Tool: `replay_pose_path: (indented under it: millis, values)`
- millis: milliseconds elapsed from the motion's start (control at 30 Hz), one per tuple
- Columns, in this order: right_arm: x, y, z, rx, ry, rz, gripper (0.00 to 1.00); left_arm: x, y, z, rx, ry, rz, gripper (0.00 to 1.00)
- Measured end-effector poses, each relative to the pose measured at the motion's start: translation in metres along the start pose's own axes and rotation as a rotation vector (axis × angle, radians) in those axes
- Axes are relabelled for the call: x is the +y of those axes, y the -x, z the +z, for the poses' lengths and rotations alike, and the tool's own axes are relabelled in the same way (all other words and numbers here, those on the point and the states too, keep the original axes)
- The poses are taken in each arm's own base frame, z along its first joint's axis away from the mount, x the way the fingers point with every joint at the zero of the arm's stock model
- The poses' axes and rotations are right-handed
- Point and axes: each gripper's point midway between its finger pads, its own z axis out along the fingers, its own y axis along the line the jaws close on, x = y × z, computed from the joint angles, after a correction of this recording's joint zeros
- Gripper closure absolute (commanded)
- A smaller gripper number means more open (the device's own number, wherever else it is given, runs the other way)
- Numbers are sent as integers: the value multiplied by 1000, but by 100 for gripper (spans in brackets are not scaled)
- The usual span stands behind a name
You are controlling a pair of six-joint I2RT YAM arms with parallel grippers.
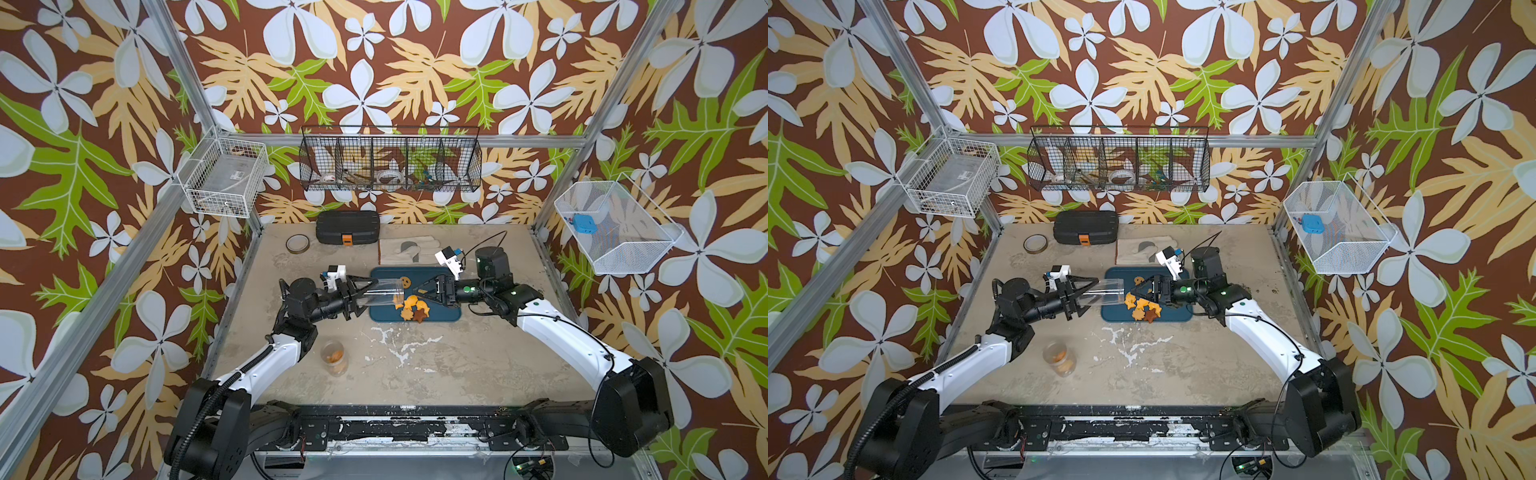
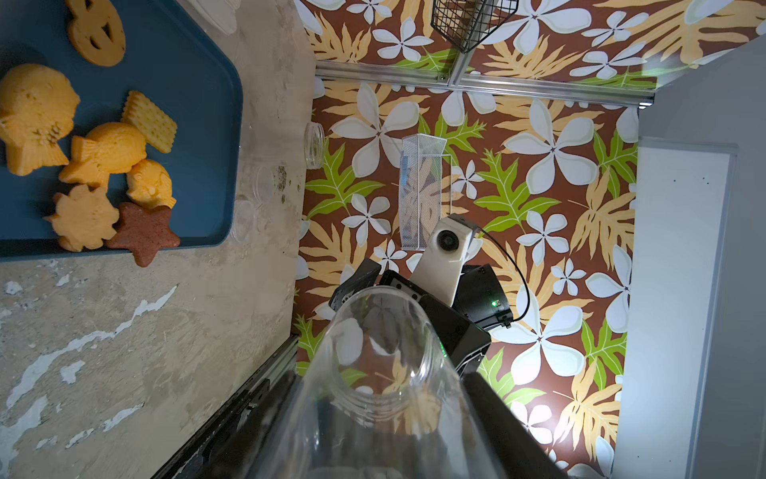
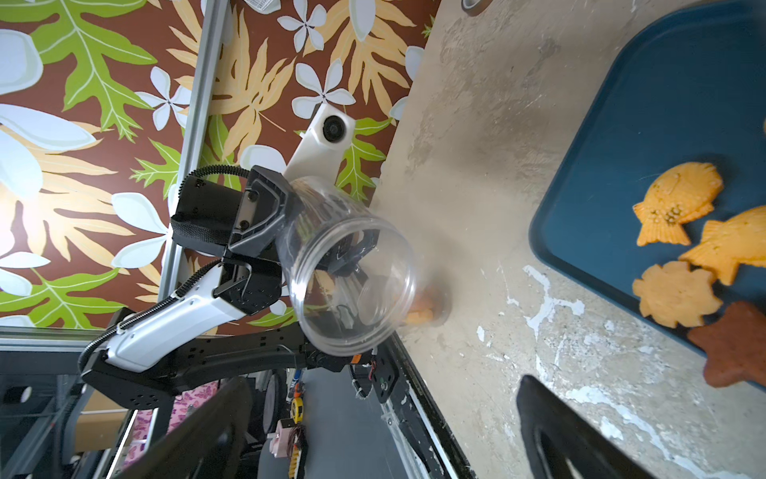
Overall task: Pour the cookies out of the jar
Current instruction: Place the jar at the center of the board.
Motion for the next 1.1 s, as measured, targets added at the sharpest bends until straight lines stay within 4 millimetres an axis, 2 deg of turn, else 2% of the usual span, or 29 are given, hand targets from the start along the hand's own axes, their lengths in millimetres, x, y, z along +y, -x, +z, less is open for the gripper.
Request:
replay_pose_path:
  millis: [400, 1100]
  values:
    - [21, -8, 18, 53, 66, -29, 0, -7, -4, 5, 26, -22, 12, 38]
    - [27, -5, 23, 59, 94, -17, 2, -11, -13, 11, 67, -47, 5, 38]
